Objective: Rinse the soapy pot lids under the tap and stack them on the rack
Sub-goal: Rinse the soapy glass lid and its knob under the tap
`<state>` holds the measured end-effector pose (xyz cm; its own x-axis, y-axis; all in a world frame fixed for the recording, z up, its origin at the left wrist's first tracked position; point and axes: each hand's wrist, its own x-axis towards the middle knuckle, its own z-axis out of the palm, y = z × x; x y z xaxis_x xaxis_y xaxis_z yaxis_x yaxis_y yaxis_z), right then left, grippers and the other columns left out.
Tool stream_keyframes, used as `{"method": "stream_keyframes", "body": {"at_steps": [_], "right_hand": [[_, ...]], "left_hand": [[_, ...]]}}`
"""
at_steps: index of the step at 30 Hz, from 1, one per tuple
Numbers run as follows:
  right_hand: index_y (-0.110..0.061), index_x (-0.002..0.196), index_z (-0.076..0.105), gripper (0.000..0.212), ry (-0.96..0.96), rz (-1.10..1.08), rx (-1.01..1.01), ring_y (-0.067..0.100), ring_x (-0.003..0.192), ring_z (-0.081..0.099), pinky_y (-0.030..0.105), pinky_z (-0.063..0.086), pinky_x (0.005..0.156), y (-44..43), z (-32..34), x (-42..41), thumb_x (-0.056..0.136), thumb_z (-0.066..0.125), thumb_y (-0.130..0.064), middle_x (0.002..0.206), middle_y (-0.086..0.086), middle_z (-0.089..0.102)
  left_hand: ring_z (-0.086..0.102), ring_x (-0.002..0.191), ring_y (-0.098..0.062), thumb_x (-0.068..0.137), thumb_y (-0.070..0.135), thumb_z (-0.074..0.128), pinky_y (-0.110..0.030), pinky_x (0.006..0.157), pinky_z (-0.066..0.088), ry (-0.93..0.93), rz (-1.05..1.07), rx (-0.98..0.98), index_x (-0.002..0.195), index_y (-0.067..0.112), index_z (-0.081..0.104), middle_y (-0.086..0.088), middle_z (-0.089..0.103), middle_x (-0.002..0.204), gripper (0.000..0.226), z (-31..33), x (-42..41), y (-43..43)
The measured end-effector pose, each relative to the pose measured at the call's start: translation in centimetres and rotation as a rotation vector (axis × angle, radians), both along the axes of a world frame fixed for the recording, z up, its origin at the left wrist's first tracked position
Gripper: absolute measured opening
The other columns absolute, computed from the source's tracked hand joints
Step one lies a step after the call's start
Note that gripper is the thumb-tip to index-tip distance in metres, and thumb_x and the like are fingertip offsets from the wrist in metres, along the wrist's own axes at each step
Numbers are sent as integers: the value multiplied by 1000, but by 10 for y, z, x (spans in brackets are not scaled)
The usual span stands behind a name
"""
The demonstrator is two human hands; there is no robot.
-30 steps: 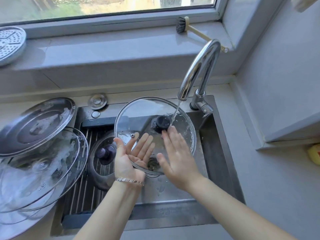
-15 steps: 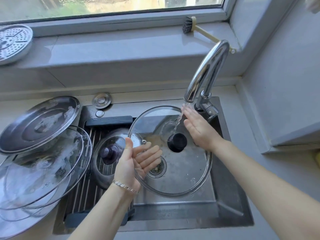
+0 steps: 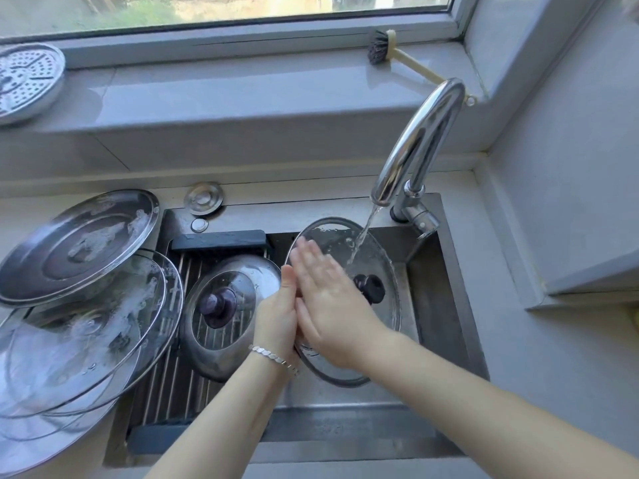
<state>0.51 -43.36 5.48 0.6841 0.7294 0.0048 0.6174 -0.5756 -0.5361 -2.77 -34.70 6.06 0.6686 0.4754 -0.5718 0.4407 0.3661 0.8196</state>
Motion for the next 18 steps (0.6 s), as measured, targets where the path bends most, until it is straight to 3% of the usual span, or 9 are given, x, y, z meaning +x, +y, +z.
{"method": "stream_keyframes", "body": {"at_steps": [2,5,7,9,11,14,16,18], "right_hand": [[-1,143,29,63,-105,-32,121,24,142,15,34,6,115,4,-6,-1,88,27,-32,152,16,24],[-9,148,17,70,49,-294,80,13,145,2,27,-5,116,15,-7,21,87,12,-43,157,6,10],[-10,148,17,74,59,-430,63,14,146,3,31,-3,117,26,-2,24,84,2,-43,158,4,11],[-9,144,32,66,-45,-288,104,20,144,19,36,8,117,30,1,10,89,8,-38,153,7,28],[-8,139,40,53,-158,-84,169,22,139,31,38,17,114,17,-14,-9,98,16,-32,146,8,39],[-13,145,23,54,-189,-31,162,12,144,10,35,9,118,-17,-40,-15,99,14,-41,151,2,23],[-20,149,4,62,54,-300,164,2,142,-13,30,-5,118,-31,-47,-7,96,11,-52,156,-4,-2],[-18,147,-10,67,352,-586,162,-3,135,-25,32,-12,117,-34,-46,0,94,11,-54,154,-5,-21]], "left_hand": [[69,60,-9,83,57,41,-18,54,53,-48,10,-81,72,16,70,0,72,63,52,-2,1,-2],[66,56,-14,83,59,39,-25,56,51,-69,45,-211,63,11,73,-6,71,64,62,-4,3,-7],[67,62,-12,88,53,39,-28,63,50,-102,85,-236,67,14,73,-2,74,73,56,-6,5,-8],[68,81,-11,90,54,36,-29,76,50,-142,84,-288,86,20,68,6,75,83,46,-3,9,-3],[68,84,-12,89,56,36,-31,84,50,-167,108,-382,94,17,63,5,74,83,48,3,12,8],[72,73,-20,89,56,34,-36,82,55,-231,178,-411,88,6,60,-10,74,78,57,9,15,18],[73,70,-22,90,55,30,-33,73,58,-273,210,-403,87,3,58,-11,74,74,59,11,13,16],[72,69,-23,90,55,30,-33,69,59,-287,251,-423,86,2,58,-12,74,73,60,11,11,12]]}}
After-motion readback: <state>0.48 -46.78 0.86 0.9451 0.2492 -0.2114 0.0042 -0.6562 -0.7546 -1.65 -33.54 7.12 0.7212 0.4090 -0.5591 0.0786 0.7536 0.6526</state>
